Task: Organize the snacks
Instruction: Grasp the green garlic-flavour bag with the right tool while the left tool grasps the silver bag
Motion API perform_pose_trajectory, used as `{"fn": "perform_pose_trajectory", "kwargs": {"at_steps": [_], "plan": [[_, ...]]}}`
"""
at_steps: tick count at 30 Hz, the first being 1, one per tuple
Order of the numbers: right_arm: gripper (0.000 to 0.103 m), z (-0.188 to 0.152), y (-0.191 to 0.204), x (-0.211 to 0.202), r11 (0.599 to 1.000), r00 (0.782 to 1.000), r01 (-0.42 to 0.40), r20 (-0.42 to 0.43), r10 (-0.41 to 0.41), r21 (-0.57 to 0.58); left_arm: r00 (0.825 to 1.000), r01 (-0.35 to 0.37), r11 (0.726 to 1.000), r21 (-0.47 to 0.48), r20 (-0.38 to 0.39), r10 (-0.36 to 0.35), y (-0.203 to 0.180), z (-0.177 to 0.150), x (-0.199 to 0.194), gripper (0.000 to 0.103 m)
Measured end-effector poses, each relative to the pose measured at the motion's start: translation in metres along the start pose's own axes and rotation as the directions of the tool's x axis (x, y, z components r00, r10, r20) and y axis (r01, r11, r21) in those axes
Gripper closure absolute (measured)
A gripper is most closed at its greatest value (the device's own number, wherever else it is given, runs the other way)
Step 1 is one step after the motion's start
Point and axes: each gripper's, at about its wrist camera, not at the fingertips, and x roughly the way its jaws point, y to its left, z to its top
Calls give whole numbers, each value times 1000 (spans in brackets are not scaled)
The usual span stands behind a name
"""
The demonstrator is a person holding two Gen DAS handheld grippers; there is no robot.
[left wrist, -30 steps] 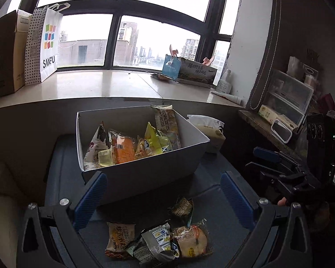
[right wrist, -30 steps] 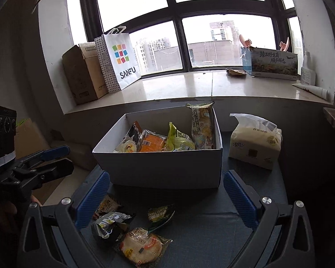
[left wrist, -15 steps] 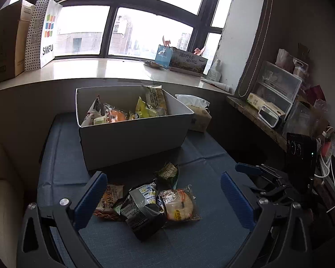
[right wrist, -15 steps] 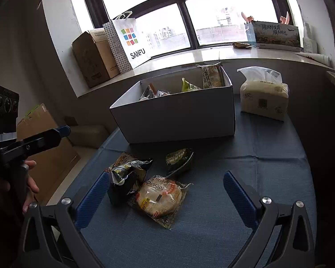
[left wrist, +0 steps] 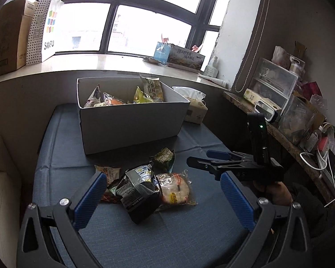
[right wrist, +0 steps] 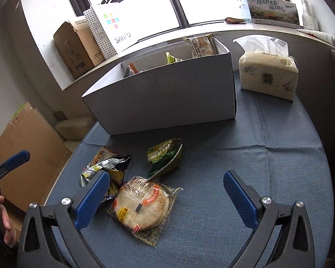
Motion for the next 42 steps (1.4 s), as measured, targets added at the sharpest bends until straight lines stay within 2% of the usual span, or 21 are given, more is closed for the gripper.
{"fn": "perform_pose_trajectory", "kwargs": {"at_steps": [5,10,12,13,14,20,26,30,33,37,39,42], "plan": [[0,19,2,40,999,997,50,-58,-51,-16,1000,-21,1000,-3,-11,21,1,-2,3,0],[2,21,-1,77,998,987,56,-152,-56,-7,999,-34,999,-27,-32,33,10,-7,8,0],[15,19,2,81,995,986,84,-141,-89,-46,999,-36,998,-44,-39,34,14,-8,10,0],[31,18,3,83,993,984,93,-148,-102,-66,999,-39,998,-53,-41,36,16,-9,10,0],[53,18,5,83,991,982,103,-148,-115,-82,998,-38,997,-61,-43,36,17,-10,11,0],[54,12,1,69,995,988,44,-145,-57,-92,999,-33,997,-71,-45,30,20,-12,13,0],[54,12,-9,12,999,1000,-2,-15,1,-50,995,-43,997,-72,-89,36,21,-15,26,0],[53,8,-16,-37,999,997,-36,74,38,-30,993,-37,998,-55,-114,31,17,-17,37,0],[53,-2,-22,-64,998,993,-49,110,52,-30,990,-19,999,-33,-141,14,12,-16,48,0],[53,-17,-35,-85,998,990,-61,125,63,-19,982,-16,1000,-22,-190,11,10,-17,71,0],[53,-18,-28,-89,998,989,-64,134,65,-15,977,-14,999,-35,-212,6,13,-18,82,0],[53,-29,-30,-101,999,989,-52,136,53,-7,971,-52,999,-15,-233,47,14,-19,98,0]]}}
